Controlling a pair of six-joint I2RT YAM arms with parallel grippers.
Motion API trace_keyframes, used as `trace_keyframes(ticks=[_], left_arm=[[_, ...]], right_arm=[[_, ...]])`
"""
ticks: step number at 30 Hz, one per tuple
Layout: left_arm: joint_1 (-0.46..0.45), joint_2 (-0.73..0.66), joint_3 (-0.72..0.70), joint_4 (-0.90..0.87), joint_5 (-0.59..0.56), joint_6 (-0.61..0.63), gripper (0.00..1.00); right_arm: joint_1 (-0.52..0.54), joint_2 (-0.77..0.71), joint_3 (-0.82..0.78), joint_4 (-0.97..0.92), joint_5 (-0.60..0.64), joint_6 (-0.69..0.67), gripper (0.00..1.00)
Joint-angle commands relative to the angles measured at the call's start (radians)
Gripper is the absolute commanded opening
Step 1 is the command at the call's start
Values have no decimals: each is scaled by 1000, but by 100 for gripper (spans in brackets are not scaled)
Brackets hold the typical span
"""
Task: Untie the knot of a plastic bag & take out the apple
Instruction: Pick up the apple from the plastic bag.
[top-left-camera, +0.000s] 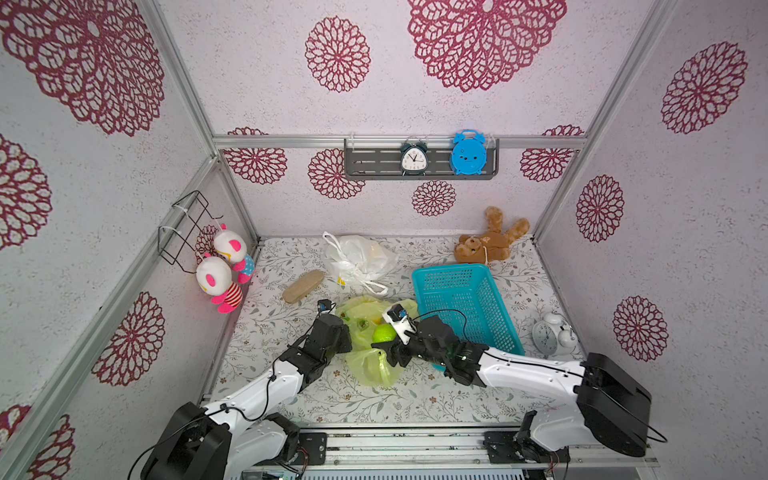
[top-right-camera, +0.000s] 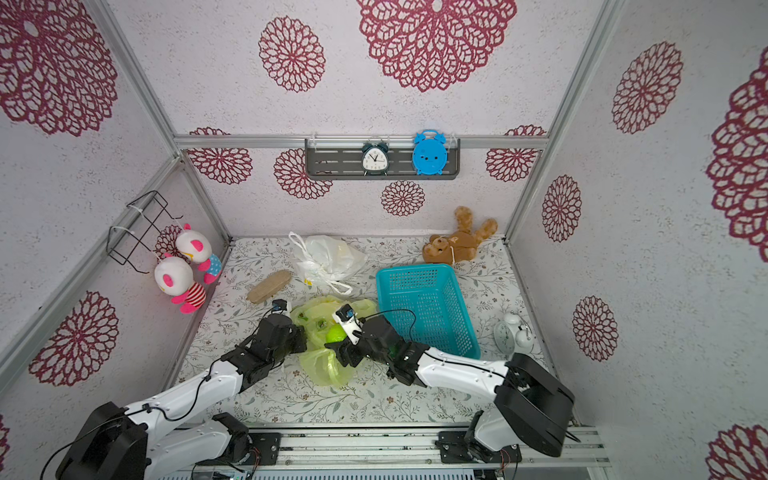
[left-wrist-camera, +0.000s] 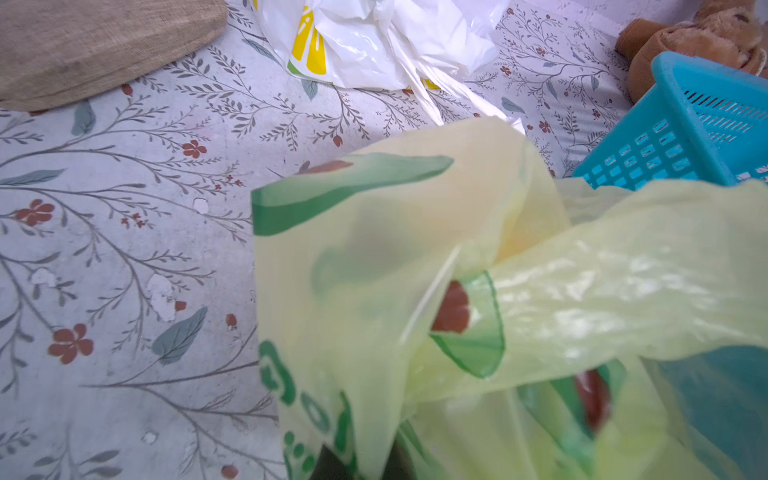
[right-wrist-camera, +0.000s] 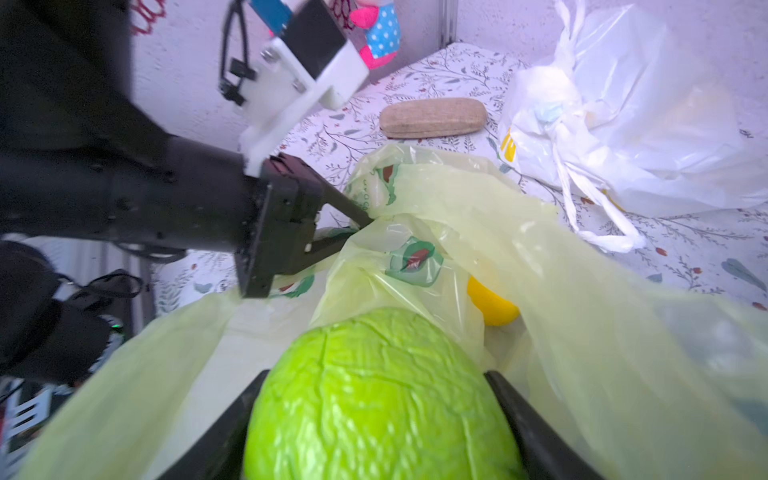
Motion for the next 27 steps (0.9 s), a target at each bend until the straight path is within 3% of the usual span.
trace_keyframes(ticks=[1,7,18,22,27], left_arm=[[10,-15,20,-68,-62,-11,3],[10,-38,35,-102,-38,-7,4],[10,-16,36,-63,-45,65,5],[12,-14,49,-100,-66,92,6],[12,-20,40,-99,-51,106,7]], right_arm=[[-18,-87,22,-30,-109,-46,51],[-70,-211,-31,-72,-6,-55,51],[-70,230,67,-1,-53,82,54],[-77,390,148,-23,-62,137,82],[-95,384,130,11,-111,162,91]])
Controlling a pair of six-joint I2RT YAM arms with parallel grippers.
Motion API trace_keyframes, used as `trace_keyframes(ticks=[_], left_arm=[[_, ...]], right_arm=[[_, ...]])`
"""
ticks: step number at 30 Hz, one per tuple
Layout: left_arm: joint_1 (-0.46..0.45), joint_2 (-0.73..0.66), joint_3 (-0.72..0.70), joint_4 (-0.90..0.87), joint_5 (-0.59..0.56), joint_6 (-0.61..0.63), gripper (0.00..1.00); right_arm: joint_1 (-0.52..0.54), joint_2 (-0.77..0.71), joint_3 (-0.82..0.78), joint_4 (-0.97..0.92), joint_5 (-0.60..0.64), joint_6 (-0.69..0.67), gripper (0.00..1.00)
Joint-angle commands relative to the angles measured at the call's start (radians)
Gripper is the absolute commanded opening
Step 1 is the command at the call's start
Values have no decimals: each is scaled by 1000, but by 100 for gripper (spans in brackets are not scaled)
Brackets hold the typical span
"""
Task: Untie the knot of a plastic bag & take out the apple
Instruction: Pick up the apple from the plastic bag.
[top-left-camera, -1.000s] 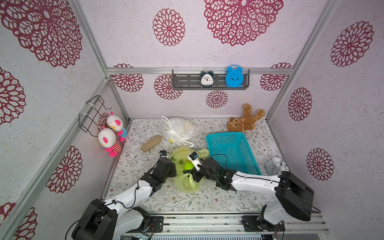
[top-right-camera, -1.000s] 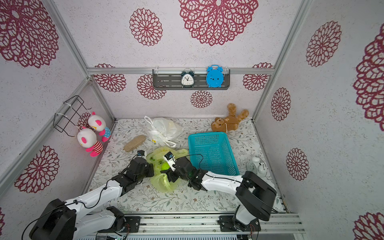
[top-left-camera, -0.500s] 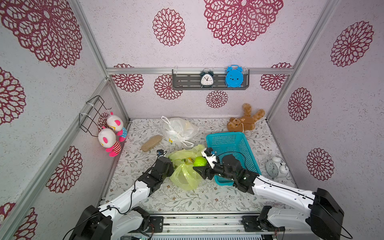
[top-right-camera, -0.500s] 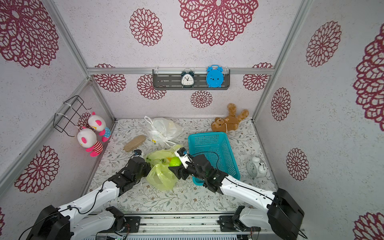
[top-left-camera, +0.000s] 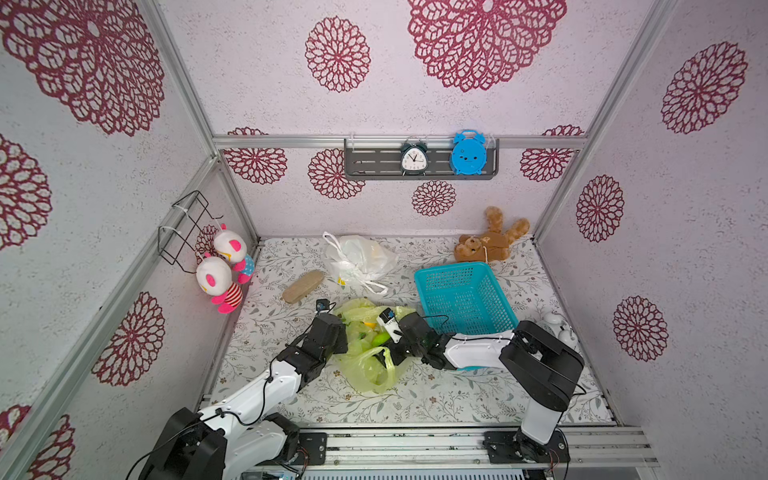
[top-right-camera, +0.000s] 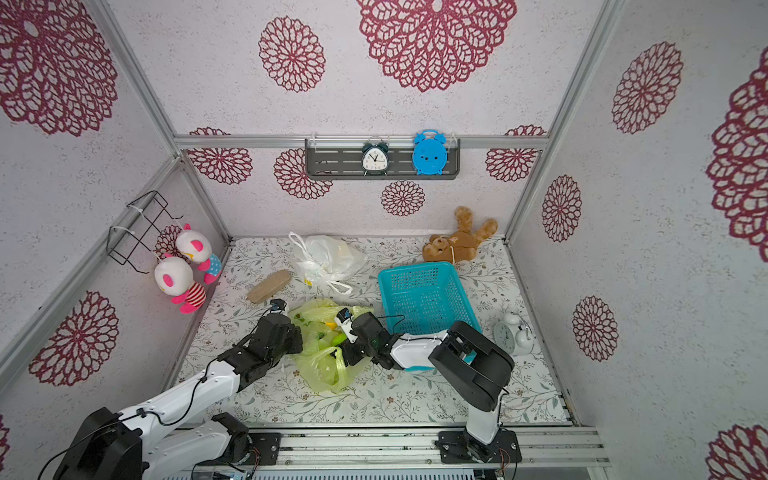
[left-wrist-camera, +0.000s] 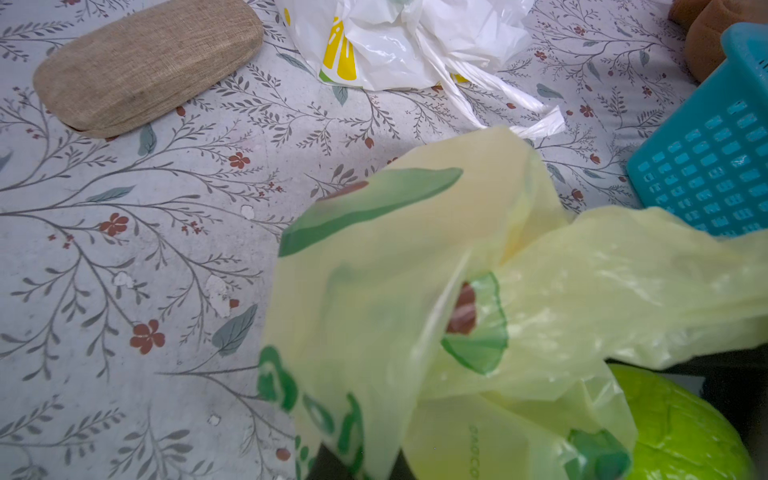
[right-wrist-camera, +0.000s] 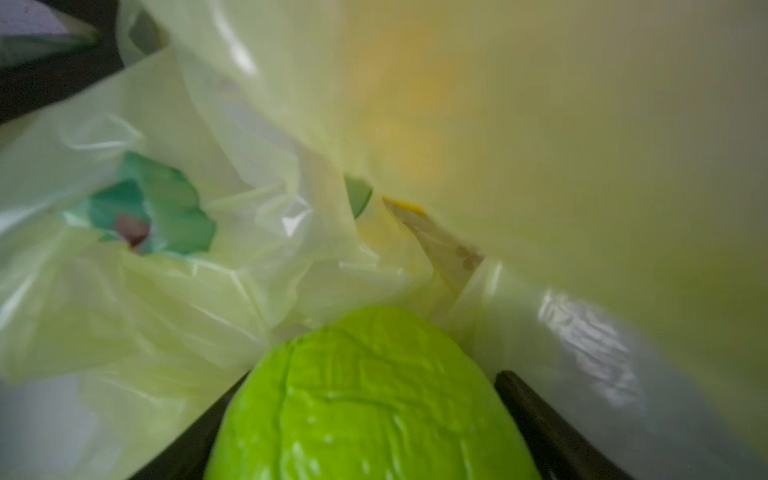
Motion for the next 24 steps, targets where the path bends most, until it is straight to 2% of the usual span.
trace_keyframes(ticks=[1,7,15,21,24], left_arm=[[5,-5,17,-16,-9,28,7],[8,-24,11,-19,-24,31,8],[8,-11,16,-19,-28,36,8],[8,16,30,-27,-25,38,8],[8,22,33,-28,-28,41,8]], right_arm=[[-13,-65,3,31,-43,41,91],[-15,-156,-1,-51,-32,6,95],[-28,-114,-2,-75,-38,-7,88],[-27,-115,5,-147,52,-41,89],[-27,-119,0,-138,54,-46,80]])
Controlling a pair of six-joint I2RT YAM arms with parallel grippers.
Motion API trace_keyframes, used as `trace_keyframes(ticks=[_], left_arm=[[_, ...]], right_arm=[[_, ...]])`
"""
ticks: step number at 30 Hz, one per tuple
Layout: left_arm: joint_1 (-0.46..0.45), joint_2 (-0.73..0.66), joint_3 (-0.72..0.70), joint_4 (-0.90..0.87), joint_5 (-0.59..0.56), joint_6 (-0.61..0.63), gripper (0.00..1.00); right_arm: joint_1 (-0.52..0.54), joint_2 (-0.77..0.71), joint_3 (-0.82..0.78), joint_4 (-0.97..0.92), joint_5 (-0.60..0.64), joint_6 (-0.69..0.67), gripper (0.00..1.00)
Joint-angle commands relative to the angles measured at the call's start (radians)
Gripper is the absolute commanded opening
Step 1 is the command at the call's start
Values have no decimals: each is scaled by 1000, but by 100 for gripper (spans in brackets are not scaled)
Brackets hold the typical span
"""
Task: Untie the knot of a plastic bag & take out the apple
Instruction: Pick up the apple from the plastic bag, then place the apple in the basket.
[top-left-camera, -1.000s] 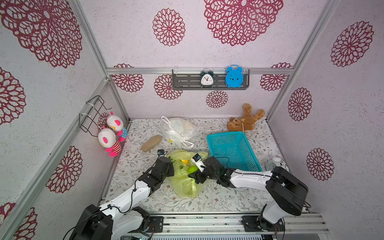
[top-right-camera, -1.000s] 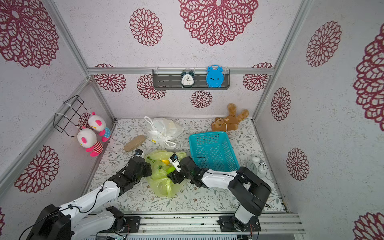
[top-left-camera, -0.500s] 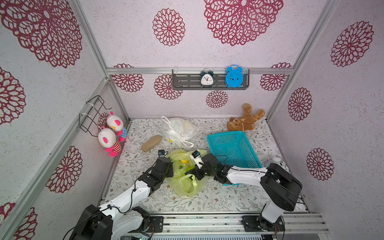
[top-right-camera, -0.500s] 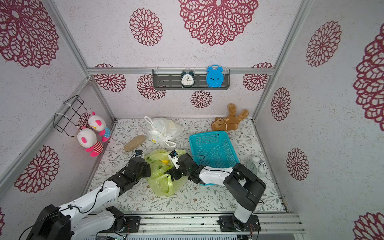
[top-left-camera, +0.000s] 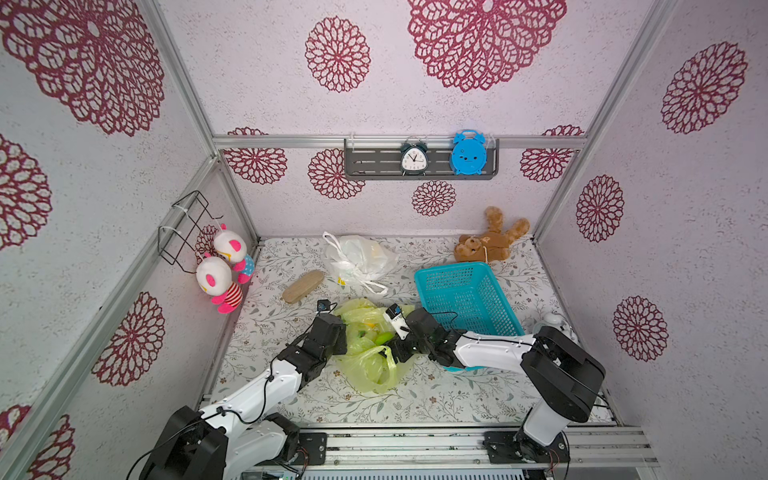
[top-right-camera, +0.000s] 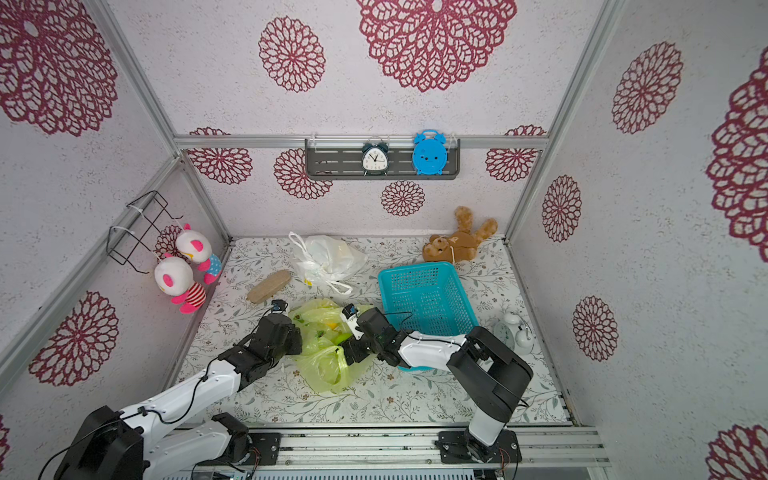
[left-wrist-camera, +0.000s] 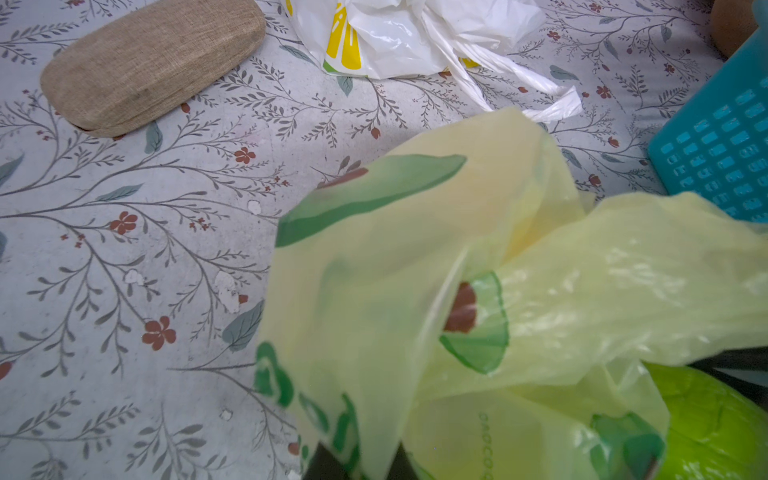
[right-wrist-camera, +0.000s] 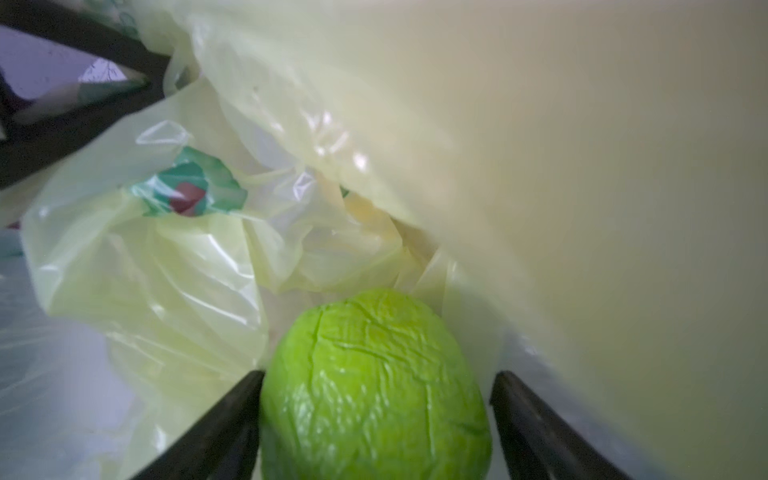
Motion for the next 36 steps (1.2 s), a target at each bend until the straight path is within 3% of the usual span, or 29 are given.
trace_keyframes(ticks=[1,3,7,16,19,21,23,26,28,30,31,32,33,34,36], left_arm=[[7,9,26,-10,-19,16,8],[8,8,27,-10,-19,16,8],[8,7,26,-12,-20,16,8],[9,7,29,-9,-17,25,8],[9,13,38,-16,-15,29,8],[9,17,45,-20,-7,34,8],[10,15,43,-9,2,35,8],[12,20,43,2,17,41,8],[11,25,48,5,26,44,8],[13,34,58,-2,40,48,13],[13,39,66,-12,41,47,19],[13,39,73,-22,46,43,28],[14,37,82,-37,52,43,31],[14,28,91,-54,56,38,35],[13,-10,109,-76,72,36,61]], right_arm=[[-4,-11,7,-13,30,-23,75],[-5,-21,15,-29,35,-31,66],[-3,-100,10,-59,22,-38,59],[-4,-500,-59,-129,133,-46,57],[-14,-657,-82,-206,287,-59,57],[-54,-737,-100,-279,470,-48,55],[-124,-774,-121,-341,567,-16,53],[-274,-745,-142,-390,531,38,55],[-342,-684,-145,-393,470,63,66],[-377,-614,-139,-395,436,66,71],[-385,-592,-133,-400,435,69,77],[-390,-577,-125,-407,426,66,89],[-392,-572,-115,-419,430,69,98],[-391,-578,-112,-419,430,70,99],[-391,-610,-112,-410,405,55,99]])
